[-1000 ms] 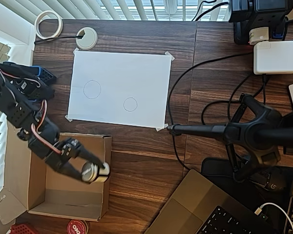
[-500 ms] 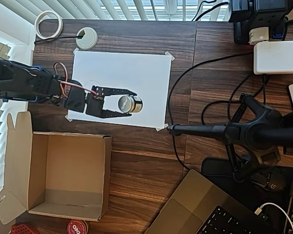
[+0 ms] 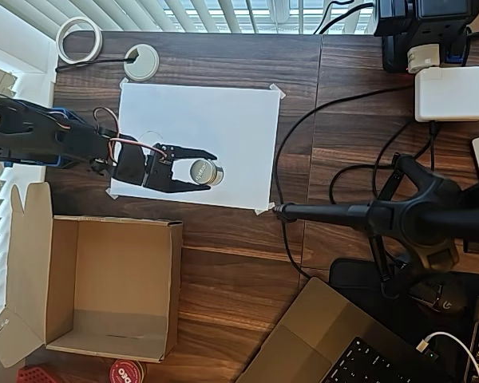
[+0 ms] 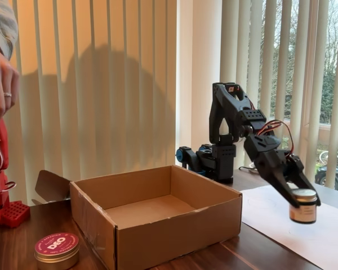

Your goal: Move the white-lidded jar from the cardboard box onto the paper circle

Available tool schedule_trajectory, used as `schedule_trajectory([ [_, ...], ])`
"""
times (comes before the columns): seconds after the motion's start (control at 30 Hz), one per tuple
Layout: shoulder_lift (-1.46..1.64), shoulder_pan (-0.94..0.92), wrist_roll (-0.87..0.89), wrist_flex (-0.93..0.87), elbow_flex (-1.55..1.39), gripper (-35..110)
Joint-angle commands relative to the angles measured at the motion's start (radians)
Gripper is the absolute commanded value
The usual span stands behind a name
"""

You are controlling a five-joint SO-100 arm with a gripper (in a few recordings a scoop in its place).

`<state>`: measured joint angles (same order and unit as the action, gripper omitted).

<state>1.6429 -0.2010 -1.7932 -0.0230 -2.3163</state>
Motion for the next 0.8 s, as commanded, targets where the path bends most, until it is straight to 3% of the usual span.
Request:
schedule_trajectory([
  [0.0, 0.015, 0.011, 0.008, 0.043, 0.029, 0],
  [0.77, -0.037, 0.051, 0.012, 0.043, 0.014, 0],
])
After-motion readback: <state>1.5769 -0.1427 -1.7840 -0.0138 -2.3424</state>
